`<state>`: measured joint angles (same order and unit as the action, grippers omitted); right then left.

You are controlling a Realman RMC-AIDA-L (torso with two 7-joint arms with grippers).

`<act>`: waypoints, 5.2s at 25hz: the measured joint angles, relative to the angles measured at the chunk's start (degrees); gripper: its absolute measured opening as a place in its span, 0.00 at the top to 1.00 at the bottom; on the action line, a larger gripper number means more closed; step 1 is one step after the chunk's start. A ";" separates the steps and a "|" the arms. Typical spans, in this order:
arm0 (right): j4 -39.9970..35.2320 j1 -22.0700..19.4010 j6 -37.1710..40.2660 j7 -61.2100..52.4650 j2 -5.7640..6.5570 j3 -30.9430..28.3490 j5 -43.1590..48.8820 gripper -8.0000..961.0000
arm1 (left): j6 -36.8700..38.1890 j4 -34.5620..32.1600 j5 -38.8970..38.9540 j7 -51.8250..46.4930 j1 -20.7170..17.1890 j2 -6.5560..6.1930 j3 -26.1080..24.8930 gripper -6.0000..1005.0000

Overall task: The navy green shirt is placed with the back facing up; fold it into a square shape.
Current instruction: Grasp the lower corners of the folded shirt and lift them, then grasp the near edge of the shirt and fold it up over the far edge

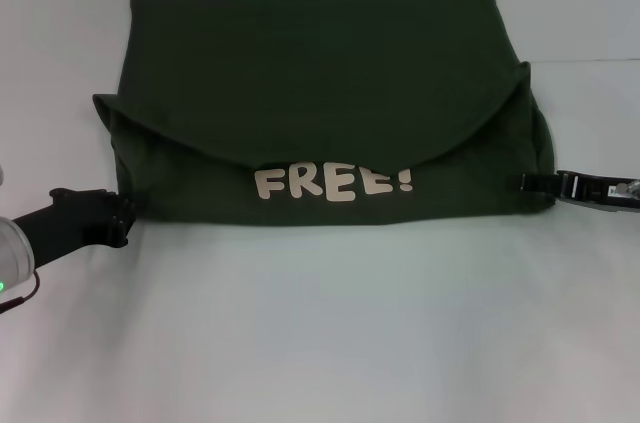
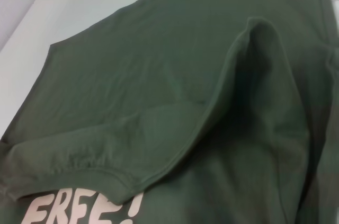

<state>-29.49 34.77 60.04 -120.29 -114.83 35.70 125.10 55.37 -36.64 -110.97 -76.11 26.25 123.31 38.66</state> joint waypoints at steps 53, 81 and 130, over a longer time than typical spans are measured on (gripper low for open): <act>-0.05 -1.87 -0.94 0.97 -0.24 0.82 -0.97 0.96 | 3.16 -1.42 -0.14 -4.39 -0.47 0.14 -0.02 0.96; -7.68 -27.80 38.13 27.39 -0.71 -10.15 -4.03 0.95 | 55.80 -3.31 -0.30 -16.94 -16.47 -7.39 -5.33 0.96; 3.73 3.76 6.66 25.36 1.58 -24.90 2.31 0.93 | 11.36 3.60 -4.38 -25.63 9.80 -9.38 -11.50 0.96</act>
<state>-25.77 38.53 66.69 -94.93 -113.25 10.80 127.41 66.72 -33.04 -115.35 -101.74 36.05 113.92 27.16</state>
